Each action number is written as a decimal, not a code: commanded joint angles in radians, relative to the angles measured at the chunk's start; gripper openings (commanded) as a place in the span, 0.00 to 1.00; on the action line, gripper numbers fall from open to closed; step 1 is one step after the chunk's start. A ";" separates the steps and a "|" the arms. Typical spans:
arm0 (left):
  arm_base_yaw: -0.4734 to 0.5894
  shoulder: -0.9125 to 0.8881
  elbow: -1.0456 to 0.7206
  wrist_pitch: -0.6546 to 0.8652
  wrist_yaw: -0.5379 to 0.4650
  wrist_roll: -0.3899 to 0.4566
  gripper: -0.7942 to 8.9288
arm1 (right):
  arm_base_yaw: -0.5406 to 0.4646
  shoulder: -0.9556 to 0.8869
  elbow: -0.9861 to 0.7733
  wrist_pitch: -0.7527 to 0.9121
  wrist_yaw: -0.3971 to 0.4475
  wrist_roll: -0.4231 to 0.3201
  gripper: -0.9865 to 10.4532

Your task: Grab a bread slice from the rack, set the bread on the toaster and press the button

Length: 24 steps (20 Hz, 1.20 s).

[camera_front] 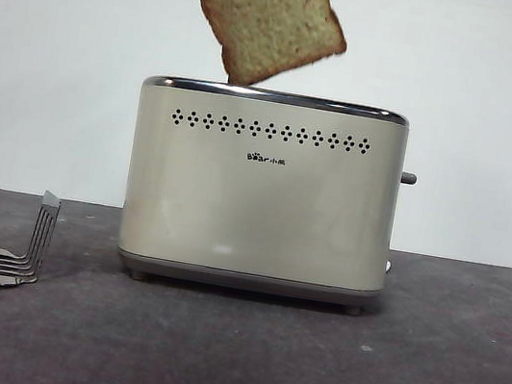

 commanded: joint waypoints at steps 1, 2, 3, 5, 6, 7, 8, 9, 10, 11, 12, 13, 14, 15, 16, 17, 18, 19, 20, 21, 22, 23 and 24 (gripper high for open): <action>-0.010 0.027 0.000 0.016 -0.029 0.009 0.07 | 0.000 -0.002 0.000 0.000 0.000 0.006 0.09; -0.010 0.034 0.000 0.015 -0.028 0.009 0.07 | 0.000 -0.002 0.000 0.000 0.000 0.006 0.09; -0.015 0.042 0.000 0.016 -0.028 0.010 0.07 | 0.000 -0.002 0.000 0.000 0.000 0.006 0.09; -0.018 0.049 0.000 0.014 -0.028 0.013 0.07 | 0.000 -0.001 0.001 0.002 0.000 0.007 0.09; -0.018 0.052 0.000 0.014 -0.028 0.013 0.07 | 0.000 -0.001 0.001 0.003 0.001 0.006 0.09; -0.018 0.054 0.000 0.008 -0.029 0.013 0.07 | 0.000 -0.001 0.001 0.005 0.001 0.007 0.09; -0.018 0.057 0.000 -0.006 -0.028 0.014 0.07 | 0.000 -0.001 0.000 0.004 0.001 0.006 0.09; -0.018 0.061 0.000 -0.029 -0.029 0.024 0.07 | 0.000 -0.001 0.001 0.004 0.001 0.007 0.09; -0.018 0.063 0.000 -0.045 -0.029 0.038 0.07 | 0.000 -0.001 0.000 0.005 0.001 0.007 0.09; -0.018 0.065 0.000 -0.051 -0.029 0.039 0.07 | 0.000 -0.001 0.000 0.005 0.001 0.007 0.09; -0.018 0.066 0.000 -0.050 -0.029 0.039 0.07 | 0.000 -0.001 0.001 0.006 0.001 0.007 0.09; -0.018 0.066 0.000 -0.046 -0.029 0.045 0.07 | 0.000 -0.001 0.000 0.006 0.001 0.007 0.09; -0.018 0.066 0.000 -0.043 -0.029 0.051 0.07 | 0.000 -0.001 0.000 0.006 0.001 0.007 0.09; -0.018 0.066 0.000 -0.036 -0.029 0.051 0.07 | 0.000 -0.001 0.000 0.005 0.000 0.007 0.09; -0.018 0.069 0.000 -0.033 -0.030 0.051 0.07 | 0.000 -0.001 0.000 0.005 0.000 0.007 0.09; -0.021 0.078 0.000 -0.035 -0.036 0.051 0.07 | 0.000 -0.001 0.000 0.005 0.000 0.007 0.09; -0.026 0.086 0.000 -0.039 -0.057 0.051 0.07 | 0.000 -0.001 0.000 0.005 0.000 0.007 0.09; -0.035 0.100 0.000 -0.039 -0.094 0.051 0.07 | 0.000 -0.001 0.000 0.005 0.000 0.007 0.09; -0.045 0.113 0.000 -0.038 -0.121 0.053 0.07 | 0.000 -0.002 0.000 0.004 0.000 0.007 0.09; -0.055 0.124 0.000 -0.034 -0.142 0.058 0.07 | 0.000 -0.002 0.000 0.003 0.000 0.007 0.09; -0.064 0.131 0.000 -0.031 -0.147 0.058 0.07 | 0.000 -0.001 0.000 0.004 0.000 0.006 0.09; -0.072 0.140 0.000 -0.023 -0.153 0.058 0.07 | 0.000 -0.001 0.000 0.003 0.001 0.006 0.09; -0.080 0.144 0.000 -0.015 -0.160 0.058 0.07 | 0.000 -0.001 0.000 0.005 0.001 0.007 0.09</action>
